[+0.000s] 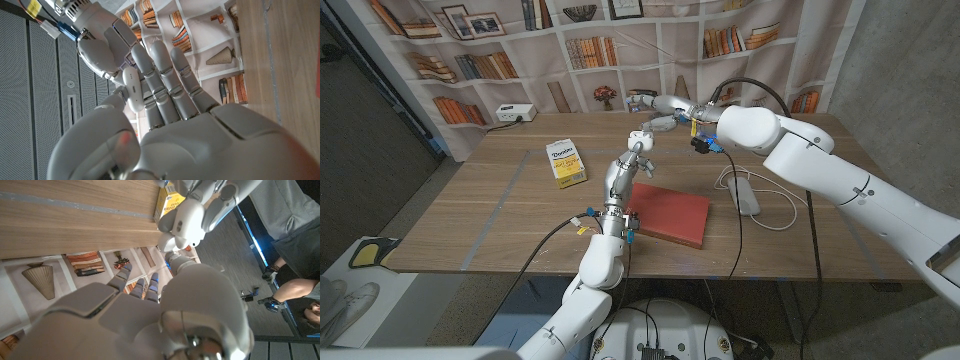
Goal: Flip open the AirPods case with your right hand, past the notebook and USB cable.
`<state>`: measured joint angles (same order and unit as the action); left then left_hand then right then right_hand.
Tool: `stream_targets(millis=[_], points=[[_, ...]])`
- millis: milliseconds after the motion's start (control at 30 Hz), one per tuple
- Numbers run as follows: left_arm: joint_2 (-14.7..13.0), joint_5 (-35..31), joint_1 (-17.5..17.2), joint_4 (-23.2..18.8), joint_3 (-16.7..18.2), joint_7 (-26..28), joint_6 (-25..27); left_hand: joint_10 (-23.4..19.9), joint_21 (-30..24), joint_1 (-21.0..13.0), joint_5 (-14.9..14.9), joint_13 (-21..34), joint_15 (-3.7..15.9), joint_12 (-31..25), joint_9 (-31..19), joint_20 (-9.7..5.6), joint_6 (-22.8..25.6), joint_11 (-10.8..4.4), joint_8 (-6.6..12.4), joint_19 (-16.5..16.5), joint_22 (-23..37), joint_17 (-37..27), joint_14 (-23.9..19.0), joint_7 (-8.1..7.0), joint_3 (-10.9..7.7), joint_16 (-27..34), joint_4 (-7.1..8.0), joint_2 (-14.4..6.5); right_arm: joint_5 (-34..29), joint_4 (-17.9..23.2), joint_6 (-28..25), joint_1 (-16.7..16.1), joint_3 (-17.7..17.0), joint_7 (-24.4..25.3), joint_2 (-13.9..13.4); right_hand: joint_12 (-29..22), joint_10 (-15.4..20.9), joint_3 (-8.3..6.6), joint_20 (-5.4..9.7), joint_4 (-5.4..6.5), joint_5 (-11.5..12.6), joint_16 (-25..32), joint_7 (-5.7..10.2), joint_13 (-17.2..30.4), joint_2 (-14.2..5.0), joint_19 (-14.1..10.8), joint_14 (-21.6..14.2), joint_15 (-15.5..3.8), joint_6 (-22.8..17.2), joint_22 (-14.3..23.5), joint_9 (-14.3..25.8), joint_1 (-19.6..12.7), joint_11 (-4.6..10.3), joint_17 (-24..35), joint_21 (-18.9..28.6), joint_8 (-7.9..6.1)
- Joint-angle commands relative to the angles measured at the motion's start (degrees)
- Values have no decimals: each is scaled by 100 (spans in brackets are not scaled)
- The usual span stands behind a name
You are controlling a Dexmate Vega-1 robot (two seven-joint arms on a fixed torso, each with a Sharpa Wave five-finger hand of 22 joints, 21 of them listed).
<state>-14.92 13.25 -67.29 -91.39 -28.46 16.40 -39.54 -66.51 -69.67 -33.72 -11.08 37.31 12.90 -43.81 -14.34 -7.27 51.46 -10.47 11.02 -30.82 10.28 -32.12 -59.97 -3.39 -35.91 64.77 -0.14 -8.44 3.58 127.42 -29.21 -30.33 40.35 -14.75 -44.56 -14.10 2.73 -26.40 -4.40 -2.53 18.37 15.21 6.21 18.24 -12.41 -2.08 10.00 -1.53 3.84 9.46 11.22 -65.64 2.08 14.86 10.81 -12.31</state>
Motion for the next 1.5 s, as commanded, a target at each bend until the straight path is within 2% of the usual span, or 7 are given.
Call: stream_targets(millis=[33,133,333,833,967,1067,1500], points=[[-19,39,-14,10,-3,-20,11,10,43,14,-53,43,-19,-14,-19,-4,19,-117,4,-48,17,-20,-38,-59,-57,-6,1,-23,435,-102,112,-165,-166,149,69,-16,91,-25,-80,395,66,82,43,18,35,76,163,16,-68,33,12,341,-34,104,-2,9],[-44,55,-20,-6,9,-31,23,10,50,19,-53,42,-19,-9,-17,-6,22,-119,5,-51,18,-12,-32,-62,-62,-19,-1,-27,515,-131,164,-202,-189,205,79,-14,105,-5,-89,579,63,101,24,20,45,121,186,10,-84,34,13,528,-62,141,-8,19],[-66,106,-26,-8,23,-62,6,-1,63,35,-51,34,-21,-3,-15,-5,30,-118,8,-56,21,-11,-36,-56,-65,-27,-1,-25,734,-201,292,-281,-258,283,105,-14,158,94,-137,1161,-69,178,-23,28,41,175,208,25,-240,41,18,1218,-127,255,6,8],[-247,298,-94,-115,153,-186,-1,0,95,56,-39,45,-20,13,-9,1,37,-122,8,-59,31,-10,-53,-53,-78,-38,-35,-32,967,-206,408,-371,-266,392,68,11,126,209,-190,1279,-172,180,-103,28,128,267,288,66,-243,39,14,1657,-212,301,-7,43],[-357,149,-141,-233,221,-158,29,2,100,60,-37,46,-21,17,-9,3,35,-126,7,-58,33,-12,-58,-57,-79,-37,-40,-33,1095,-207,592,-505,-361,423,21,35,94,377,-225,1288,-290,145,-128,26,183,478,410,58,-274,37,11,2089,-133,315,-44,53],[-395,240,-158,-275,240,-207,37,17,105,70,-33,48,-21,29,-7,0,41,-137,9,-62,35,-11,-59,-63,-79,-41,-44,-34,1123,-144,601,-577,-397,501,-5,51,87,495,-259,1264,-384,139,7,23,198,548,451,80,-450,36,6,2413,41,317,-29,10],[-582,489,-259,-378,384,-405,-71,4,130,91,-25,34,-18,54,-4,6,22,-138,4,-55,40,-2,-53,-73,-85,-61,-70,-45,1102,129,682,-873,-485,914,-18,88,64,635,-256,1176,-496,96,-107,-2,291,552,529,87,-562,33,-2,2735,-60,276,-5,15]])
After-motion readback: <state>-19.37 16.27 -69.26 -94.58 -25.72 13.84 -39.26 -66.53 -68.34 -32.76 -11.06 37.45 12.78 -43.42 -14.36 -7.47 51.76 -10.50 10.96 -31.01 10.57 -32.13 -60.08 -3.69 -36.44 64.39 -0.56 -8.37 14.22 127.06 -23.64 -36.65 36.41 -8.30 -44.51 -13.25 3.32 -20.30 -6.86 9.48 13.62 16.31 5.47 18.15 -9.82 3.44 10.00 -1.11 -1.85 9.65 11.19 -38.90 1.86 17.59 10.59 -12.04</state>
